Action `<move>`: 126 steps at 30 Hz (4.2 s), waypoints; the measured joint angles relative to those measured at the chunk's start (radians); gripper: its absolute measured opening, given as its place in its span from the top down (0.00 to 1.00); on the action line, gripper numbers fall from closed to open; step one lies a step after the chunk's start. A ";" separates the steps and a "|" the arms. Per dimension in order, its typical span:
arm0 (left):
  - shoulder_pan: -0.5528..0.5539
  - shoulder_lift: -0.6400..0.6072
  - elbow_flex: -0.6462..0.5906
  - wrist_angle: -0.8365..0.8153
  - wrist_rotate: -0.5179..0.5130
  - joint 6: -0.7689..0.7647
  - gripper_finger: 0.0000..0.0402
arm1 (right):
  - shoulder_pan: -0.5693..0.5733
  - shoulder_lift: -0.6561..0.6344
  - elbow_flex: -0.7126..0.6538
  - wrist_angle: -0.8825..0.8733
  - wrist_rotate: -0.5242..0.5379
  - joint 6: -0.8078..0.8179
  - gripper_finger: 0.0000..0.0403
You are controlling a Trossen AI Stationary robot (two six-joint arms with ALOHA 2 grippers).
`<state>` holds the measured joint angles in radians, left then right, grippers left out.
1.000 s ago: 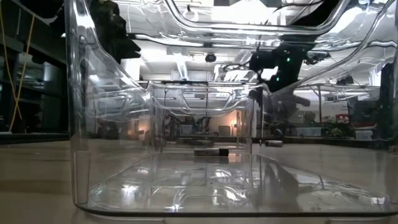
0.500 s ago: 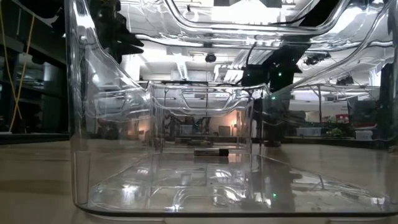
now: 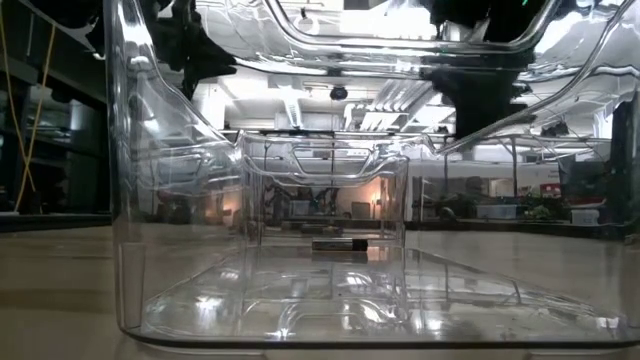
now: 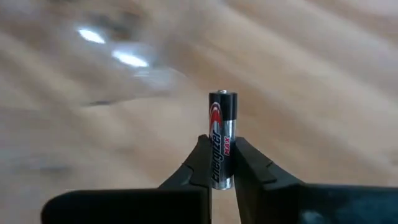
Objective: Sort batteries
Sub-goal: Put the silver battery into the bottom transparent bin
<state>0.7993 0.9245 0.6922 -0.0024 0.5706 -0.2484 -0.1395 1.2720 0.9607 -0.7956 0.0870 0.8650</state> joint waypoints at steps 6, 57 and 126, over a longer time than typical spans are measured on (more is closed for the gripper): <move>0.000 0.001 0.000 -0.002 -0.021 0.091 0.81 | 0.216 -0.020 0.003 0.384 -0.013 0.200 0.90; -0.514 0.005 0.000 0.292 -0.356 -0.306 0.81 | 1.137 0.645 0.386 0.069 -0.406 0.423 0.49; -0.358 -0.003 0.001 0.493 -0.196 -0.324 0.81 | 0.447 0.282 0.268 -0.599 -0.013 0.315 0.48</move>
<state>0.4417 0.9211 0.6930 0.4904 0.3743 -0.5720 0.3073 1.5540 1.2284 -1.3946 0.0741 1.1797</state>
